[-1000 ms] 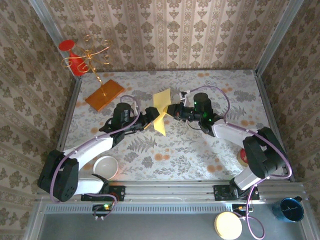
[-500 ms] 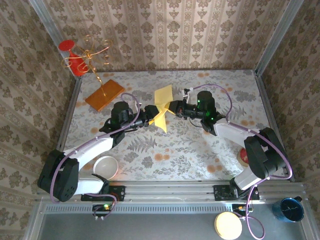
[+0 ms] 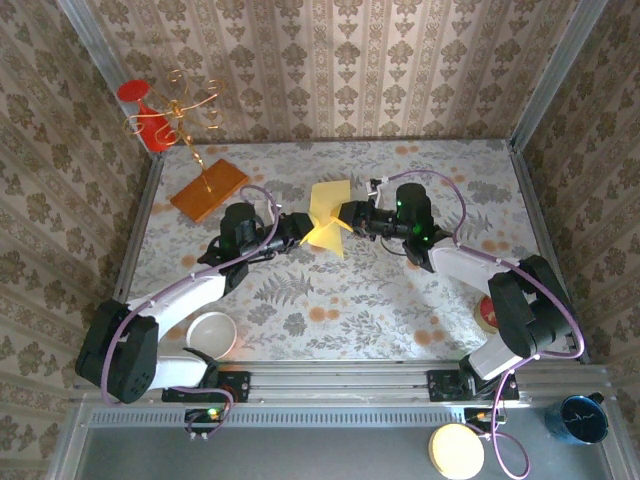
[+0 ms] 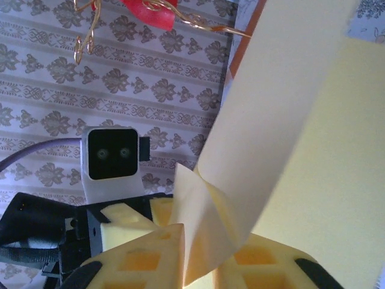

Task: Fold a paper plane with a square sheet of paper (pick it up from the middle)

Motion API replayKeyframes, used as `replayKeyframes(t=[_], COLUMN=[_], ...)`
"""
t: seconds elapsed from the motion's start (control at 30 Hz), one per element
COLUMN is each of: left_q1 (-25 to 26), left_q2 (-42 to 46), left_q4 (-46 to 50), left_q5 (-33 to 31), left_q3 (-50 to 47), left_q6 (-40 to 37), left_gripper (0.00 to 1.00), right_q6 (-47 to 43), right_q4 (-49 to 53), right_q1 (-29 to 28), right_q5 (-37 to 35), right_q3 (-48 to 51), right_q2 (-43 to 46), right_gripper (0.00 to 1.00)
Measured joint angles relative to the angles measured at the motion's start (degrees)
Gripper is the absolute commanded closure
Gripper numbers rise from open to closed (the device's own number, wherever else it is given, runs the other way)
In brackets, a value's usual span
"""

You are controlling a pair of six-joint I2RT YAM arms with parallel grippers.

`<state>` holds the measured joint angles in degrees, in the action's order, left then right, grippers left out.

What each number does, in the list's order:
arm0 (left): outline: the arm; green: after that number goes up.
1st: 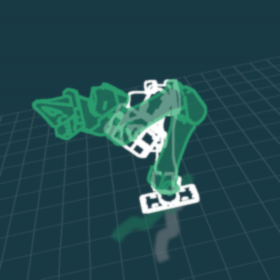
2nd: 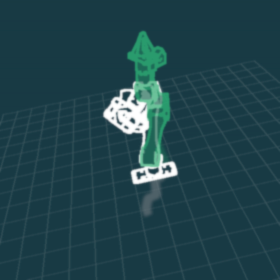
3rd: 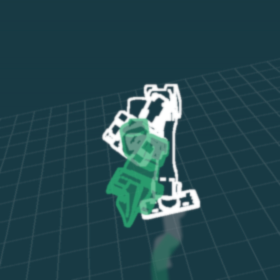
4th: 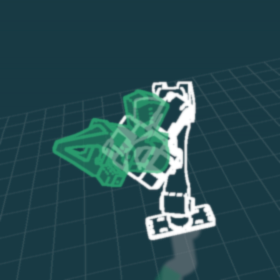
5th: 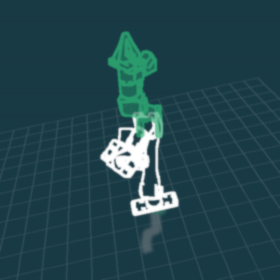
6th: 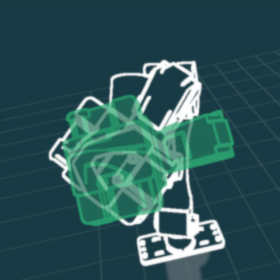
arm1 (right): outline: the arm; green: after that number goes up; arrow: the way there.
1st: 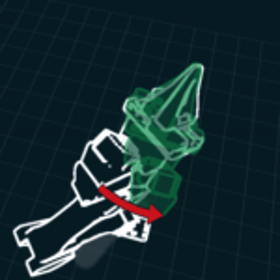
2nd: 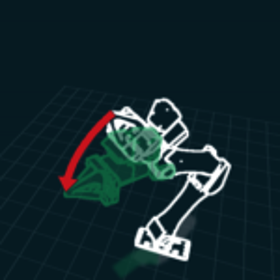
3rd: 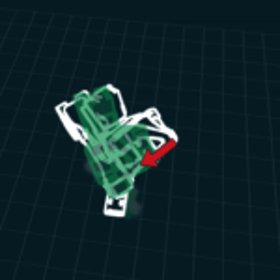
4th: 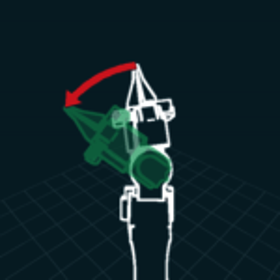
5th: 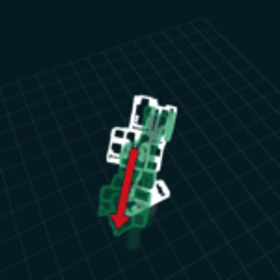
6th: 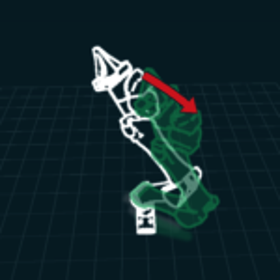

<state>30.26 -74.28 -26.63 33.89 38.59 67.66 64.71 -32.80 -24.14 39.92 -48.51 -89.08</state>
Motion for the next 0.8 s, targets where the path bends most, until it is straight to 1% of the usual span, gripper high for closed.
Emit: replayKeyframes(t=[0.13, 0.2, 0.27, 0.37, 0.47, 0.53, 0.6, 0.67, 0.8], left_q1=[-0.55, -0.81, -1.11, -1.11, -1.07, -0.63, 0.26, 2.25, 6.95], left_q2=[-0.02, -0.02, -0.02, -0.02, -0.02, -0.02, -0.11, -0.96, -4.9], left_q4=[0.28, 1.07, 2.67, 8.57, 20.15, 28.68, 37.11, 45.27, 56.65], left_q5=[-0.02, -0.09, -0.39, -1.88, -5.6, -9.75, -15.26, -22.21, -35.82], left_q3=[0.0, 0.0, 0.02, 0.39, 3.52, 7.32, 12.09, 18.08, 26.88], left_q6=[-0.72, -1.75, -3.26, -7.5, -14.38, -19.76, -25.2, -30.84, -38.93], left_gripper=[0.86, 0.88, 0.9, 0.91, 0.92, 0.93, 0.93, 0.93, 0.94], right_q6=[-0.31, -1.29, -2.84, -6.12, -10.03, -12.44, -14.47, -16.31, -18.56], right_q4=[1.86, 4.28, 7.43, 13.86, 21.18, 25.55, 29.22, 32.15, 36.11], right_q1=[0.72, 1.27, 1.84, 2.73, 3.28, 3.32, 3.32, 3.32, 3.48], right_q5=[-0.07, -0.52, -1.53, -4.44, -8.61, -11.37, -13.84, -16.11, -19.74], right_q3=[1.29, 1.49, 1.51, 1.49, 1.42, 1.27, 0.81, 0.22, -0.15], right_q2=[1.16, 2.19, 3.52, 6.19, 9.01, 10.75, 12.07, 12.96, 14.05], right_gripper=[0.66, 0.6, 0.57, 0.53, 0.51, 0.51, 0.5, 0.5, 0.5])
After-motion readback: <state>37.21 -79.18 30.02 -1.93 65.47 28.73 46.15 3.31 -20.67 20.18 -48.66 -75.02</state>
